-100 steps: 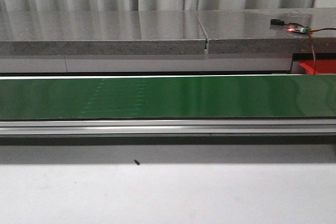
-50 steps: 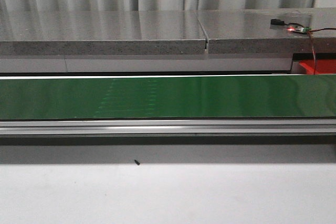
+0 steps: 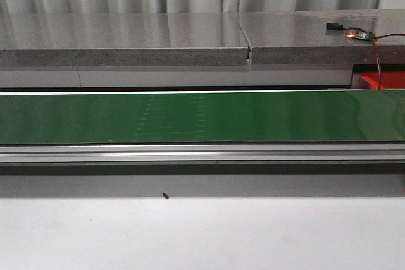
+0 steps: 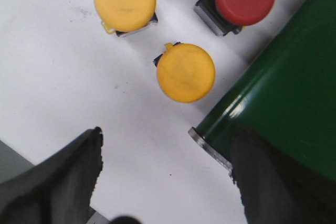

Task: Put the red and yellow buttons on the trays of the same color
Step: 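Lower the left gripper toward the remaining buttons beside the belt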

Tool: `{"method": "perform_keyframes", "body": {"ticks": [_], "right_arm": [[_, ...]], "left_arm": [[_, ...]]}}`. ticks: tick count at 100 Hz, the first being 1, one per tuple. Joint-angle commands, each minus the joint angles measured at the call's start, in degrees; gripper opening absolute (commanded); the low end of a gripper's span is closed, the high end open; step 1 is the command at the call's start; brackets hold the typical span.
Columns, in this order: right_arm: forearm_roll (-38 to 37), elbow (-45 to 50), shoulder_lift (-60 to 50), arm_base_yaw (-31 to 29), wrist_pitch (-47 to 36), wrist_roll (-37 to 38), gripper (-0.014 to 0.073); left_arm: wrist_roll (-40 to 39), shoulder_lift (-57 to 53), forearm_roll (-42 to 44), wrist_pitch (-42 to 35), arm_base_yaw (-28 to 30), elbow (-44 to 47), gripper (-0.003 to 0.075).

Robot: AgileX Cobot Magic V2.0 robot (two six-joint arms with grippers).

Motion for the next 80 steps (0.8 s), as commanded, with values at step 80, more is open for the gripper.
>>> {"method": "perform_keyframes", "body": {"ticks": [80], "right_arm": [[0.9,-1.5,0.0,0.0,-3.3,-0.2,-0.0066]], "left_arm": [[2.7,13.0,-5.0,3.2,1.3,-11.6,0.0233]]}}
